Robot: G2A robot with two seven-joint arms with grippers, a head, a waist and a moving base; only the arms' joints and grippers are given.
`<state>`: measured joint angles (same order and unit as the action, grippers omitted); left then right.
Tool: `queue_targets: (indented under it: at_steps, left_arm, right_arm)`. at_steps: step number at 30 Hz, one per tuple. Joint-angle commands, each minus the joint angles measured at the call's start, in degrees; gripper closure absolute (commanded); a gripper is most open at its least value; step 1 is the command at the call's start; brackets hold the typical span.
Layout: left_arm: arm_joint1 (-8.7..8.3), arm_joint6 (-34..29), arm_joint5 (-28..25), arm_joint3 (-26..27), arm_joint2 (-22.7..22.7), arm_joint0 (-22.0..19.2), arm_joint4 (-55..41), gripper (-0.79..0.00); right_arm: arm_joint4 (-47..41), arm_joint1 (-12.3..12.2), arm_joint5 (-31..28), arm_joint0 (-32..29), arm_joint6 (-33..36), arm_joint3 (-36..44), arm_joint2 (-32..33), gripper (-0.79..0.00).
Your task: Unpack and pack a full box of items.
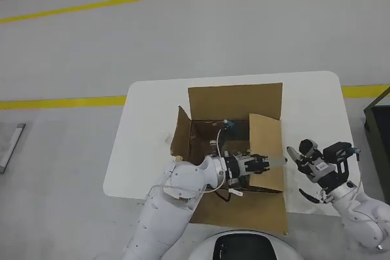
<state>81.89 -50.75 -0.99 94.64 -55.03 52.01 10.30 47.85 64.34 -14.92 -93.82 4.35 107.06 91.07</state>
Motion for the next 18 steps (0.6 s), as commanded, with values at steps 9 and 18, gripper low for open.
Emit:
queue_targets:
  at_steps: [9,18]
  left_arm:
    - [2.15,2.36,-5.94,-4.32,7.50,-8.27,-0.79,-0.785]
    - [4.86,3.04,-9.94,-11.60,15.86,-14.15,0.66,-0.785]
  right_arm:
    - [-17.31,-0.03,4.16,-0.83,5.73,0.38,9.49,-0.785]
    - [-30.08,-0.05,1.89,-2.32,10.98,1.76,14.25,-0.785]
